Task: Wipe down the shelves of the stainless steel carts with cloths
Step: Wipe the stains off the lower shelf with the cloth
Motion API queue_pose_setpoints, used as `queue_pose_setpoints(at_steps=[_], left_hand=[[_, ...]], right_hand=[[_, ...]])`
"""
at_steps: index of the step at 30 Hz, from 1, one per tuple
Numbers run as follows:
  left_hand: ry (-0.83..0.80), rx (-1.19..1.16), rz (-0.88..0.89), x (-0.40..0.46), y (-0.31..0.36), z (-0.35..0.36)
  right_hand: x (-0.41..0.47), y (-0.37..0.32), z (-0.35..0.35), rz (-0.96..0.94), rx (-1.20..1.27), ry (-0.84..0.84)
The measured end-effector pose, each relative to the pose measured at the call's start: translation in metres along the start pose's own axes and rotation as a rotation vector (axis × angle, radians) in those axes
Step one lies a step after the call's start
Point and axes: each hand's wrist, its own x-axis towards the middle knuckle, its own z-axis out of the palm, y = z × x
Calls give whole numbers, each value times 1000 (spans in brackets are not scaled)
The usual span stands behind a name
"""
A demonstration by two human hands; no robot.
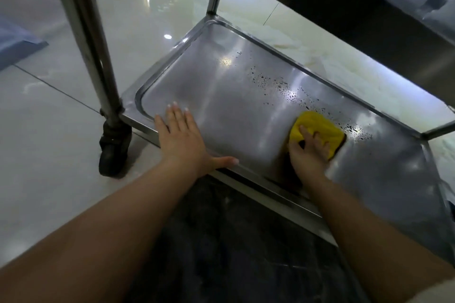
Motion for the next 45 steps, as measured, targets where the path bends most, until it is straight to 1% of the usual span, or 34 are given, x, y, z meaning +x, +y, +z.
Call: queue_pose_setpoints(at_steps=[3,7,9,11,13,14,17,20,22,24,28,31,33,35,38,41,45], left_hand=[[-24,-10,-84,-8,7,1],[-9,-47,-139,-8,10,5],[-27,-47,-148,-6,9,4],[-44,-66,-147,-7,9,1],[-44,-82,-144,-10,8,0],[-37,-89,-144,-12,8,-1],[6,-118,-171,-20,11,0],[38,-153,-202,-28,14,4],[69,-217,-205,-33,12,10],[103,-287,-204,-38,10,16],[149,-316,-212,-44,5,21],[156,-274,-248,-47,1,23],[149,-291,-275,-48,-1,25],[154,-297,-282,-49,-3,26],[133,-278,-274,-50,-3,26],[93,-247,-243,-51,-5,24],[78,-201,-209,-52,-7,22]], right_hand=[[-5,-72,24,-182,15,-76],[-19,-170,58,-552,73,-279],[-22,-189,64,-681,63,-332],[-19,-179,58,-761,88,-363],[-14,-148,44,-803,114,-371],[-13,-129,38,-794,132,-361],[-15,-72,21,-674,221,-282],[-27,-43,16,-595,228,-226],[-33,-51,16,-560,186,-257],[-39,-79,16,-584,162,-340],[-56,-167,42,-808,134,-558],[-70,-204,57,-895,120,-614],[-69,-195,56,-929,125,-619],[-65,-170,48,-948,153,-614],[-54,-115,31,-883,213,-535],[-42,-39,12,-779,207,-391],[-41,61,-22,-499,270,-209]])
